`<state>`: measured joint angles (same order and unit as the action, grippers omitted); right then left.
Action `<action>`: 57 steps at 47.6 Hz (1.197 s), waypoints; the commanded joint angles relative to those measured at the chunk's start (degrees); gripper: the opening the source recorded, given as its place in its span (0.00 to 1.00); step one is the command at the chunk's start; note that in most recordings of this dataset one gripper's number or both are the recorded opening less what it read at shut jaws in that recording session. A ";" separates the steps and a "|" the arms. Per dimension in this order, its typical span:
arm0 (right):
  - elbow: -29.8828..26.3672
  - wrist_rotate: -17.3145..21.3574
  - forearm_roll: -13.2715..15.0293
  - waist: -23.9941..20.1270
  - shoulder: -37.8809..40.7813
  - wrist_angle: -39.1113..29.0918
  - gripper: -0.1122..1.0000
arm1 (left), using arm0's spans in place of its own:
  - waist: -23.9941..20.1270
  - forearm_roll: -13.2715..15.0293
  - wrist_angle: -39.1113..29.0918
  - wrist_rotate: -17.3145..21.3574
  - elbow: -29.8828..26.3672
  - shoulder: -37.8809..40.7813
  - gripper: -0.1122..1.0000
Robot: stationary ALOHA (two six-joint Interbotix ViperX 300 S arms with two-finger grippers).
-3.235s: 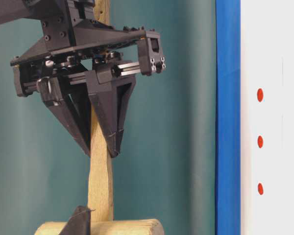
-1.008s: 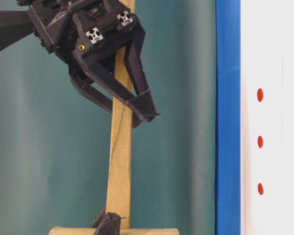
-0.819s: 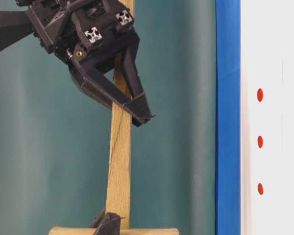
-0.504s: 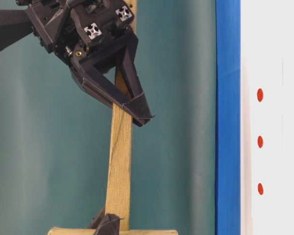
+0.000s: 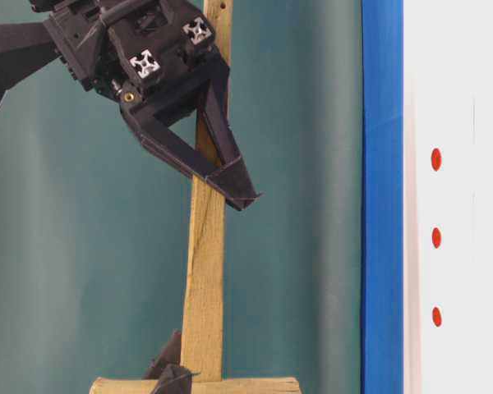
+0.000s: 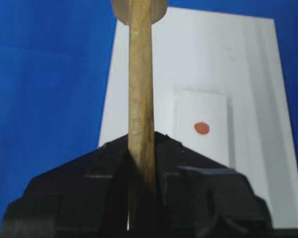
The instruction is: Hit the mark with a hammer.
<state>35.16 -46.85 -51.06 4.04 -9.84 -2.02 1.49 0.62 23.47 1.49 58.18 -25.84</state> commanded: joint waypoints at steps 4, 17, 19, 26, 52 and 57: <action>-1.14 0.18 -1.93 0.09 -1.05 0.53 0.12 | -0.09 0.00 -0.79 0.00 -0.70 -1.67 0.85; 1.85 0.18 -2.81 0.18 -3.08 0.53 0.12 | -0.70 0.00 -5.98 -0.18 4.66 -10.63 0.86; 2.37 0.18 -2.90 0.09 -3.60 0.53 0.12 | -0.70 0.00 -7.03 -0.09 5.63 -12.74 0.86; 4.13 0.26 -3.52 0.18 -5.01 1.41 0.12 | -0.70 0.00 -13.01 0.44 8.70 -21.71 0.86; 5.27 -0.44 -3.69 0.62 -5.01 4.83 0.12 | -0.70 0.00 -29.62 0.62 12.39 -39.11 0.85; 5.45 -0.79 -3.52 1.93 -5.01 7.03 0.12 | -0.70 -0.09 -29.62 0.62 12.48 -38.67 0.85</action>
<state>41.22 -47.64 -54.67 4.92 -13.54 2.99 0.79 0.62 -6.42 1.93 71.28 -65.39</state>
